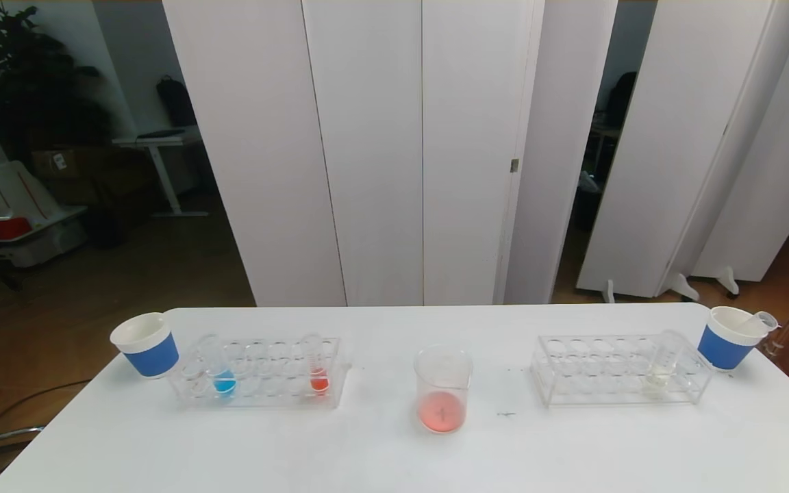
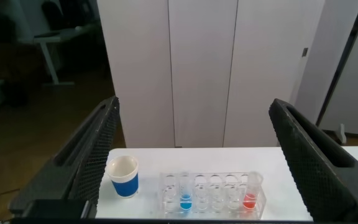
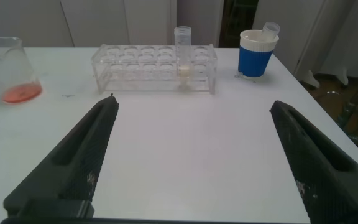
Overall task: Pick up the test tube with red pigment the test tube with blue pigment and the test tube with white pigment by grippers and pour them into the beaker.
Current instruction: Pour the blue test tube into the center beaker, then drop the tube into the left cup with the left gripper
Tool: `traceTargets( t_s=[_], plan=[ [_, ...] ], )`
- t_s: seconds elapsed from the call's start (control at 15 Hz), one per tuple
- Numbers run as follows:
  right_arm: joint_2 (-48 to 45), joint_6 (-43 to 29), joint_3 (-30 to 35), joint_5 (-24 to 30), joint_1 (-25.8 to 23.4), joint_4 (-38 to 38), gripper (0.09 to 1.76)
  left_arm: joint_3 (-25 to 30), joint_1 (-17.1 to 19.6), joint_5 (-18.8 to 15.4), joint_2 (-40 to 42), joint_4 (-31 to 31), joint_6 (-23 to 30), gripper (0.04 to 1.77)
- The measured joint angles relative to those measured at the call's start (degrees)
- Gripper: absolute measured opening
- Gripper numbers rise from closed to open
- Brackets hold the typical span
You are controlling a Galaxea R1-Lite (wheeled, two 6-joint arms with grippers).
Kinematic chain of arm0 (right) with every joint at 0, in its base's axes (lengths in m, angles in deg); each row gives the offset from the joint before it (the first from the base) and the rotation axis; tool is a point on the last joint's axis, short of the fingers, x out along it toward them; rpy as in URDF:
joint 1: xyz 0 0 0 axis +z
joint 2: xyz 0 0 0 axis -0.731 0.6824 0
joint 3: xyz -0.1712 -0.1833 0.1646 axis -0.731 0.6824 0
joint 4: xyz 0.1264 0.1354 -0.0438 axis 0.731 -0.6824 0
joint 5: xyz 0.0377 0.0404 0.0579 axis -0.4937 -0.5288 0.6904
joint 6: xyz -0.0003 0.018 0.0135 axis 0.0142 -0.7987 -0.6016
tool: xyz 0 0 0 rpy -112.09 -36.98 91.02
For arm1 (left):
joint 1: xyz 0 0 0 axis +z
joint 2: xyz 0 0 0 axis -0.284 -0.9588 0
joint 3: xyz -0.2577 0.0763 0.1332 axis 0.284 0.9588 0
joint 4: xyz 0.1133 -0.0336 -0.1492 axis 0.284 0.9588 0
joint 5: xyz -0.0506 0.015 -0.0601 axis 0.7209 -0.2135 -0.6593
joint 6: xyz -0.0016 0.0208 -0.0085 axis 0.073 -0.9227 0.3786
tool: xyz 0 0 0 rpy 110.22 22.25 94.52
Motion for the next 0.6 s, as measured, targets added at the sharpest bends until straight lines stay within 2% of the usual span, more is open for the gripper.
traceTargets(
  t_s=[0.4,0.6],
  plan=[
    [0.0,0.02,0.0,0.0,0.0,0.0,1.75,11.08,0.0,-0.55,-15.14,-16.06,0.11,1.72],
    [0.0,0.02,0.0,-0.01,0.0,-0.01,1.75,16.3,0.0,-0.85,-20.96,-22.19,0.35,1.72]
  ],
)
